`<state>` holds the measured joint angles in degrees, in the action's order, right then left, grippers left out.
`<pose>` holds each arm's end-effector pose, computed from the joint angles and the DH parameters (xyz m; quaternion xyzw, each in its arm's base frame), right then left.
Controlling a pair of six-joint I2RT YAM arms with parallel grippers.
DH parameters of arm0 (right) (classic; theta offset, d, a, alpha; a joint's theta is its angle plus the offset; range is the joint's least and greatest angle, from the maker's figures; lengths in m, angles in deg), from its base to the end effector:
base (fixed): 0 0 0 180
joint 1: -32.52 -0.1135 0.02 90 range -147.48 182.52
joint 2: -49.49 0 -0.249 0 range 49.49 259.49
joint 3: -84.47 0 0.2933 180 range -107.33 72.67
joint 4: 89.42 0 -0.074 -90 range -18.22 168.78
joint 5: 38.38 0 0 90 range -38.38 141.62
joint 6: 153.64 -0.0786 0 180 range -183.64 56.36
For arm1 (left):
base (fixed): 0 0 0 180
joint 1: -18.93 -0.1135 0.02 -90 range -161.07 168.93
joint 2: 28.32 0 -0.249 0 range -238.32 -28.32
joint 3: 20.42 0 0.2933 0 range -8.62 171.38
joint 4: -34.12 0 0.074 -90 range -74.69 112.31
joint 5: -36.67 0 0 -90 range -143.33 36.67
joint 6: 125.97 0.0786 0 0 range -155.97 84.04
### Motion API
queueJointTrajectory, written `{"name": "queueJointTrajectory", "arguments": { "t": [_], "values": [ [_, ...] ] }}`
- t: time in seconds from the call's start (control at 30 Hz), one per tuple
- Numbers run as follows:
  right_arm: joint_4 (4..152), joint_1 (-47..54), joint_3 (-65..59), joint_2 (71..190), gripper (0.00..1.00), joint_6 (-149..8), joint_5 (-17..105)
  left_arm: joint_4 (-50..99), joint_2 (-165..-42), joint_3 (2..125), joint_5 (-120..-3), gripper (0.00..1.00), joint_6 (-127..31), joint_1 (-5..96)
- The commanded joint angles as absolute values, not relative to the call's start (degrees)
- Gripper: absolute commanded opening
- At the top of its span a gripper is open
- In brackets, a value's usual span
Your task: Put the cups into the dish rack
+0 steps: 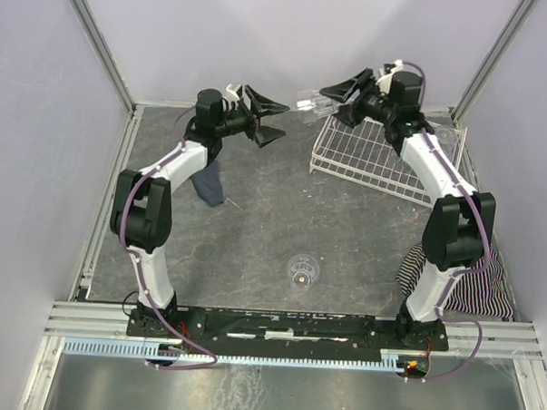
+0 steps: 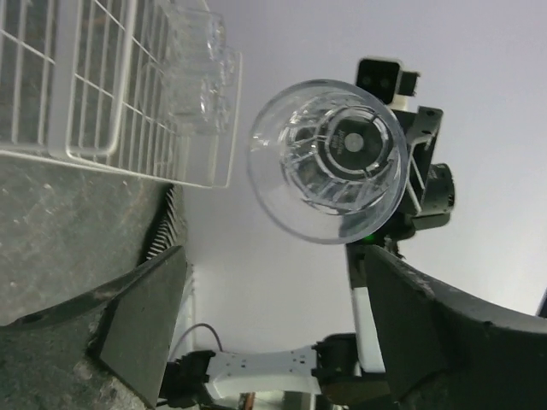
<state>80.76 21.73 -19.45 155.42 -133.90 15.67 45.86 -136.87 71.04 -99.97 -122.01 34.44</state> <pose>0.4984 0.1420 0.3144 0.1973 0.7376 0.5718 0.3002 0.4732 -0.1906 0.2514 -0.1744 0.7082 -0.6641 0.1643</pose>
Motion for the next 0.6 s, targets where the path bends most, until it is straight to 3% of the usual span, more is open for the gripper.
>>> {"name": "queueJointTrajectory", "arguments": {
  "t": [0.0,0.23,0.43,0.57],
  "values": [
    [73.5,25.5,-25.9,153.7,0.26,-124.3,19.3,28.3,-141.6,83.4,-97.8,0.91,-102.9,35.0],
    [52.9,28.0,-38.2,156.0,0.25,-104.9,30.1,0.1,-150.9,104.9,-87.4,0.92,-79.0,37.2],
    [43.9,28.0,-44.1,157.7,0.25,-93.9,39.5,-9.3,-156.7,115.4,-79.7,0.79,-69.0,40.8],
    [42.1,28.0,-45.0,158.2,0.25,-92.1,41.8,-12.9,-160.3,122.0,-76.5,0.78,-65.1,43.4]
  ]
}}
